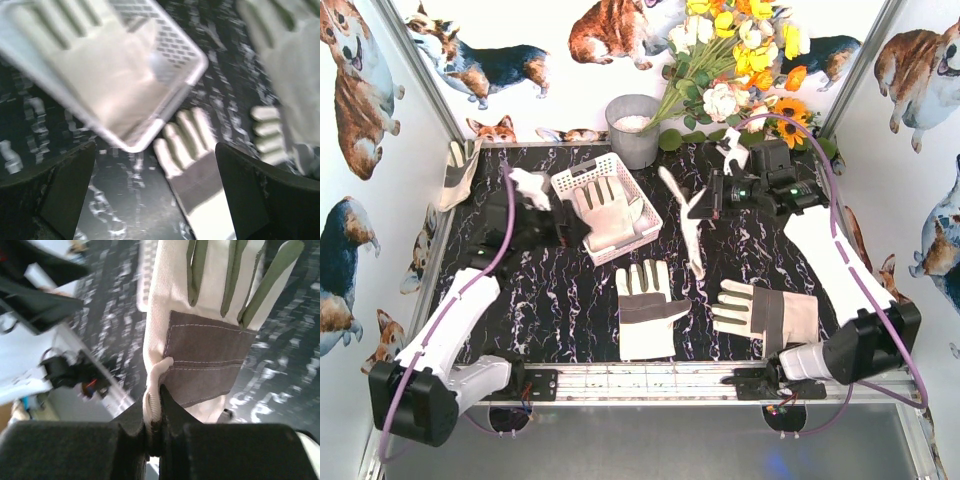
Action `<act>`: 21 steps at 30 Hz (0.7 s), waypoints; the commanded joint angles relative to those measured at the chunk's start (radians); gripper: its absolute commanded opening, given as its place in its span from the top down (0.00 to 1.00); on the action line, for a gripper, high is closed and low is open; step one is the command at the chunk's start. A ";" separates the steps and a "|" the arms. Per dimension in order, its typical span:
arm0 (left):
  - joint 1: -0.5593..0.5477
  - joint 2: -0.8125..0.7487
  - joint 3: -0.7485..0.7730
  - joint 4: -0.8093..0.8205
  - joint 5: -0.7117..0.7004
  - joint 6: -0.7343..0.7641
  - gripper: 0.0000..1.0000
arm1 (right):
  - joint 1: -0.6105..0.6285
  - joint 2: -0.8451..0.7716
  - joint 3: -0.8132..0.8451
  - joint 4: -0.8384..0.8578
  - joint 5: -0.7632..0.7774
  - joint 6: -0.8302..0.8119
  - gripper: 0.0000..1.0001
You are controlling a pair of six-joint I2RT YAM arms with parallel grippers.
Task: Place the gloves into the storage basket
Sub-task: Pair the glove with the glove.
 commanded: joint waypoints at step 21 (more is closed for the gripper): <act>-0.234 -0.035 0.065 0.284 0.327 -0.243 0.00 | 0.171 -0.152 -0.065 0.512 -0.579 0.315 1.00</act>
